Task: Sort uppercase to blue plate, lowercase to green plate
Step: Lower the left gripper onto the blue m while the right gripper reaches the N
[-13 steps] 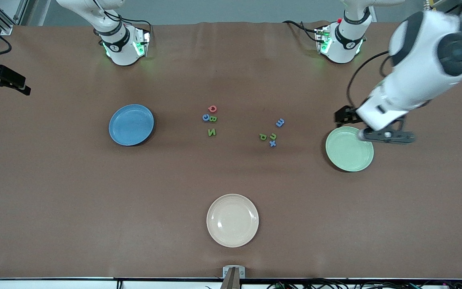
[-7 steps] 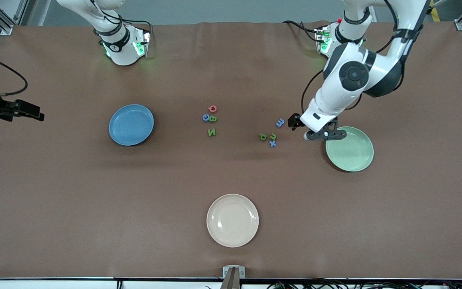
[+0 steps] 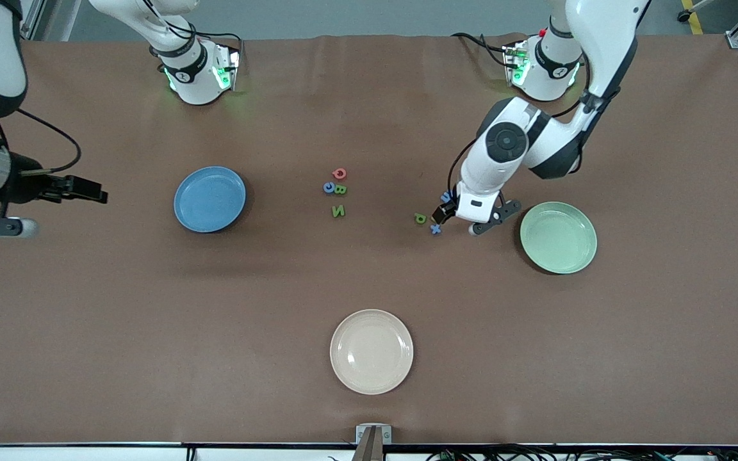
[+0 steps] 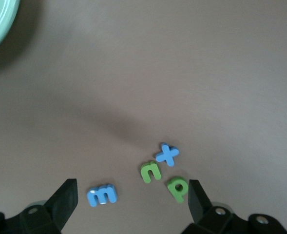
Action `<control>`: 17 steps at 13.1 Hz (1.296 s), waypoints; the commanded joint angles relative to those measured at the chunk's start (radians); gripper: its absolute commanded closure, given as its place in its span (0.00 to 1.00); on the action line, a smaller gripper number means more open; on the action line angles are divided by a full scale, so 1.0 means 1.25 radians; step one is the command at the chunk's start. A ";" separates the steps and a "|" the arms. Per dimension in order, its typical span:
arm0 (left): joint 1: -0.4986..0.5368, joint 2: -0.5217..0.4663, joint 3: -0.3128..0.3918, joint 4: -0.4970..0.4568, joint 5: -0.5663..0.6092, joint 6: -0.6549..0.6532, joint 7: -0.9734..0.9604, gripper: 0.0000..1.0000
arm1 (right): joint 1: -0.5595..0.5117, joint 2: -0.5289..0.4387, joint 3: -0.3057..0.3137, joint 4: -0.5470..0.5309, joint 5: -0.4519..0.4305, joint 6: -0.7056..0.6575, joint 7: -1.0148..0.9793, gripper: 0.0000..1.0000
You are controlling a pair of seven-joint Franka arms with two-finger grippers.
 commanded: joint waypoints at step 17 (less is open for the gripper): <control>-0.031 0.047 -0.002 -0.150 0.084 0.174 -0.242 0.00 | 0.554 0.175 -0.002 -0.413 0.051 0.786 0.445 0.00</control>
